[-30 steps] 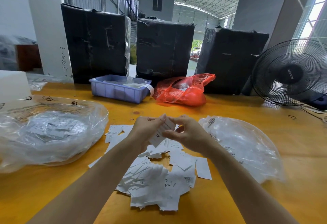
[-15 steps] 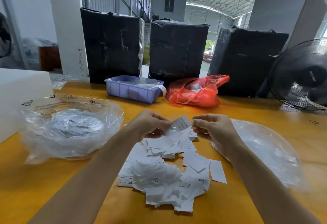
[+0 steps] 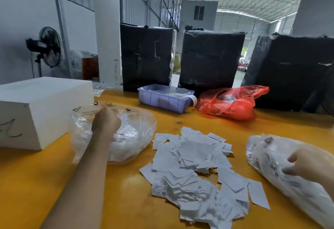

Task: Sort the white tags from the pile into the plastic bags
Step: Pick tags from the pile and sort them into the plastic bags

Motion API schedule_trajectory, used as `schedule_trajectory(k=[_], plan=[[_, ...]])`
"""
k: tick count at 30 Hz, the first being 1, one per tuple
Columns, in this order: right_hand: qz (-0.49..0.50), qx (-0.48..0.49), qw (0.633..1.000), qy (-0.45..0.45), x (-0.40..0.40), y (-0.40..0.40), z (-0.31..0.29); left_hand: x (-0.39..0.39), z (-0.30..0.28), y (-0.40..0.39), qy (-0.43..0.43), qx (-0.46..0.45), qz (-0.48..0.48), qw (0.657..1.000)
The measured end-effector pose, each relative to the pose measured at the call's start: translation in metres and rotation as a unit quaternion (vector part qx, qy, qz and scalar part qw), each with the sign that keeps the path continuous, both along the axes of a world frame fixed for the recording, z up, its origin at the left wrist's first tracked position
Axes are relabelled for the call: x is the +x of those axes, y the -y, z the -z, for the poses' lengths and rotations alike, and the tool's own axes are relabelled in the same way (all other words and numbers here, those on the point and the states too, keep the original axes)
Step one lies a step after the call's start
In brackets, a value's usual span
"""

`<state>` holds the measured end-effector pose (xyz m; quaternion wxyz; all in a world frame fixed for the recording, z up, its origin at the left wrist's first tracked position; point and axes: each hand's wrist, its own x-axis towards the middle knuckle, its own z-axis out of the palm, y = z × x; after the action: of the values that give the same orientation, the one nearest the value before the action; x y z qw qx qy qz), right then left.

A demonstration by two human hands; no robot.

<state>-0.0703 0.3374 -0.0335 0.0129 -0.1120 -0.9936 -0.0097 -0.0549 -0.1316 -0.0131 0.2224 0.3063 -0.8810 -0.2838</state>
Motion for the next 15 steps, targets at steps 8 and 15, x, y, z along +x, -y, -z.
schedule_trajectory(k=[8, 15], plan=[[0.039, -0.193, 0.971, -0.135, 0.007, -0.007, 0.005, -0.008, -0.022, -0.049, 0.036, -0.093, 0.003, 0.995], [0.047, -0.316, 0.928, -0.190, 0.005, -0.017, -0.001, -0.009, -0.022, -0.108, -0.024, -0.147, 0.138, 0.979]])
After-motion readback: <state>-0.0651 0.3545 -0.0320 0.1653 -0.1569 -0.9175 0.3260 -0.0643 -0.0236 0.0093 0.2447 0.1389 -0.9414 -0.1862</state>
